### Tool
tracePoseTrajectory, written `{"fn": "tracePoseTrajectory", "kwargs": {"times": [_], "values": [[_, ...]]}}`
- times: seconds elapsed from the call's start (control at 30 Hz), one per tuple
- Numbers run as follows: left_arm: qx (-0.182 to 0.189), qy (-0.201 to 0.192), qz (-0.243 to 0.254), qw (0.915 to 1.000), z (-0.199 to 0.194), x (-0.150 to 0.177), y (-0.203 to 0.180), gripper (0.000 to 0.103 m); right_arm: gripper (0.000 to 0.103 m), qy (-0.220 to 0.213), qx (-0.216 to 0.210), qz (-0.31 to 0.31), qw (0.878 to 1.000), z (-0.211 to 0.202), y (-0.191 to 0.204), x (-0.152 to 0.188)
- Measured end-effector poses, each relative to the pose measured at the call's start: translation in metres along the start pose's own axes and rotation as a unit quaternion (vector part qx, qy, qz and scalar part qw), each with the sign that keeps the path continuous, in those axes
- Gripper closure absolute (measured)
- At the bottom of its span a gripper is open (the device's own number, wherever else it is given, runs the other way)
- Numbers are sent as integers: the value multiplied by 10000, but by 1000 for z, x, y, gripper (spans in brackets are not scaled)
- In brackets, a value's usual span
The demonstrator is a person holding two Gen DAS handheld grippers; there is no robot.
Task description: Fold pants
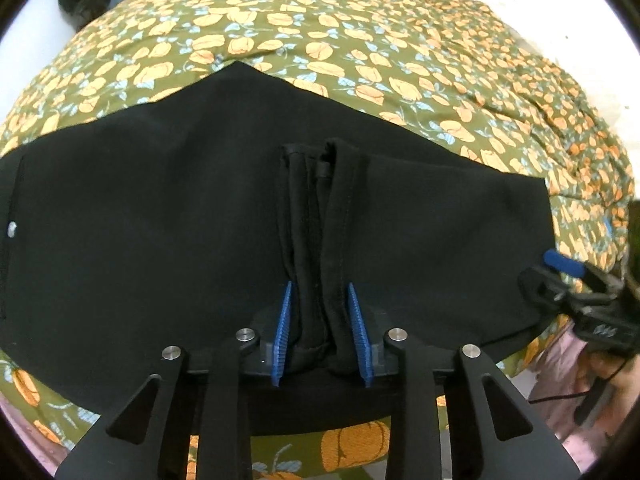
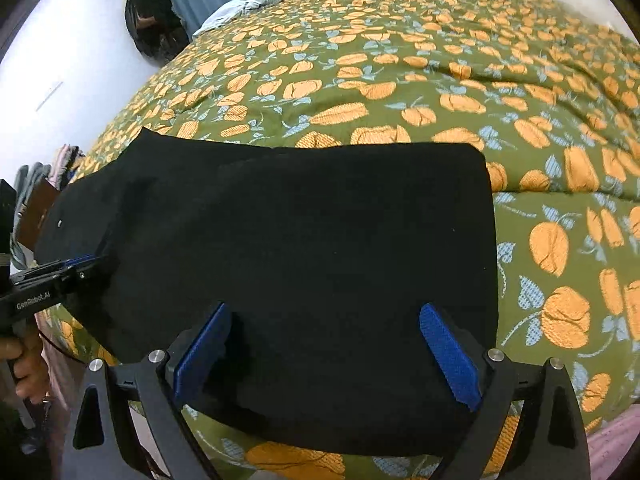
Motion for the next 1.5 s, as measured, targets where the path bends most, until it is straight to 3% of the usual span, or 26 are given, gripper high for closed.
{"fn": "tracePoseTrajectory", "kwargs": {"times": [0.23, 0.33, 0.43, 0.5, 0.63, 1.03, 1.17, 1.23, 1.3, 1.43, 1.47, 1.5], "values": [[-144, -11, 29, 9999, -4, -2, -3, 57, 8, -484, -23, -169, 9987, -30, 16, -23], [-306, -80, 52, 9995, -10, -2, -4, 41, 8, -255, 116, -90, 9996, -10, 12, -23], [-574, -214, 73, 9981, -19, -3, -2, 26, 5, 360, 211, 131, 9990, 29, 0, -13], [-809, -275, 101, 9963, -23, -3, 0, 19, 0, 135, 241, -49, 9996, 30, 4, -7], [-1164, -301, 150, 9926, -26, -3, 6, 19, 0, 73, 294, -10, 9995, 30, 4, -6], [-1542, -153, -58, 9879, -27, -5, 37, 17, 0, -14, 352, -94, 9993, 37, 5, -2], [-1297, -229, -729, 9886, -44, -14, 95, 17, 0, -14, 417, -145, 9990, 38, 6, -2], [-1271, -275, -1171, 9846, -58, -21, 141, 16, 0, -31, 424, -162, 9990, 38, 6, -1], [-1365, -259, -1597, 9773, -68, -25, 190, 11, 0, -49, 445, -192, 9988, 38, 7, -1], [-1541, 80, -2622, 9526, -72, -16, 290, 11, 0, -107, 452, -201, 9987, 38, 6, 0], [-1424, 257, -2791, 9493, -68, -11, 307, 10, 0, -132, 457, -202, 9987, 38, 6, 0], [-1197, 370, -2803, 9517, -63, -8, 312, 9, 0, -149, 462, -202, 9986, 38, 6, 1]]}}
Point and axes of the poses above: each gripper's, at about its wrist camera, not at the fingertips, and z roughly the way its jaws point, y to its left, x to its underside, the point moved 2 cm from there along z, roughly the way its jaws point, and after that the axes turned 4 degrees about z, right-handed, at the moved point
